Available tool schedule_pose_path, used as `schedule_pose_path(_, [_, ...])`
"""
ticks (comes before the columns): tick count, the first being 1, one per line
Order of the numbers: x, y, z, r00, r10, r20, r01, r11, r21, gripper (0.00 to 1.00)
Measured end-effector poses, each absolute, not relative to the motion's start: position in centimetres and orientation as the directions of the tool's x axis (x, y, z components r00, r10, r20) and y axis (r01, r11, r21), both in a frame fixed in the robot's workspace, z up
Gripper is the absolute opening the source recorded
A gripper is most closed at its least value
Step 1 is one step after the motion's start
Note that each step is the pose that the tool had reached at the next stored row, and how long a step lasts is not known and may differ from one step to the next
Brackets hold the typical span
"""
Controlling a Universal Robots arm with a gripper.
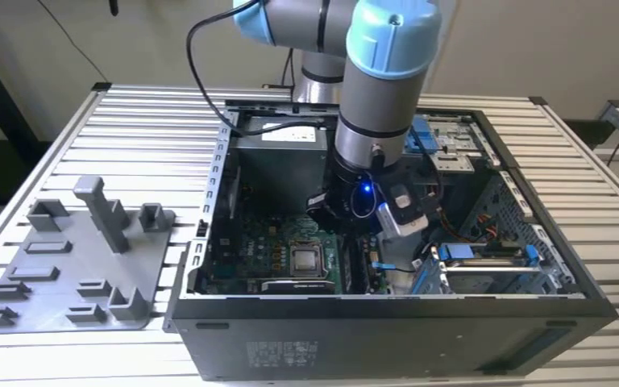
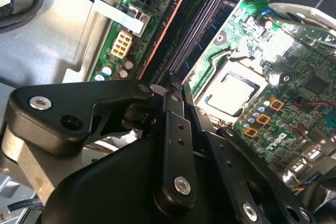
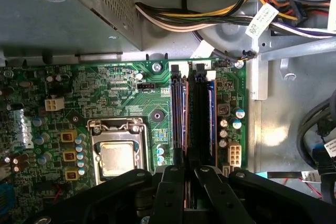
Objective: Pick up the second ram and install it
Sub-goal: 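Insert the second ram into the second slot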
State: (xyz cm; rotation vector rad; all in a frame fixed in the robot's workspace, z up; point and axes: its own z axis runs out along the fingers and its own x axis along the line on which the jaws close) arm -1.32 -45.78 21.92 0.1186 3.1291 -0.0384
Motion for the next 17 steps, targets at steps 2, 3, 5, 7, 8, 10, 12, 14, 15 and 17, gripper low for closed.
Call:
schedule_pose_path(2, [-1.32, -45.73, 21.92, -0.997, 0.076, -0.011, 0.076, 0.997, -0.025, 0.14])
schedule_pose_path(3, [-1.32, -45.72, 21.92, -0.997, 0.075, -0.011, 0.075, 0.997, -0.025, 0.14])
schedule_pose_path(5, [-1.32, -45.7, 21.96, -0.997, 0.072, -0.012, 0.072, 0.997, -0.025, 0.14])
schedule_pose_path(7, [-1.31, -45.7, 21.96, -0.998, 0.065, -0.014, 0.065, 0.998, -0.025, 0.14])
schedule_pose_path(8, [-1.32, -45.7, 21.96, -0.998, 0.06, -0.015, 0.061, 0.998, -0.025, 0.14])
schedule_pose_path(10, [-1.31, -45.7, 22.03, -0.999, 0.052, -0.016, 0.052, 0.998, -0.026, 0.14])
schedule_pose_path(12, [-1.31, -45.7, 22.03, -0.999, 0.044, -0.017, 0.045, 0.999, -0.028, 0.14])
schedule_pose_path(14, [-1.32, -45.7, 22.03, -0.999, 0.033, -0.018, 0.034, 0.999, -0.029, 0.14])
schedule_pose_path(15, [-1.31, -45.7, 22.03, -0.999, 0.027, -0.018, 0.027, 0.999, -0.029, 0.14])
schedule_pose_path(17, [-1.31, -45.7, 22.03, -1.0, 0.014, -0.019, 0.015, 0.999, -0.029, 0.14])
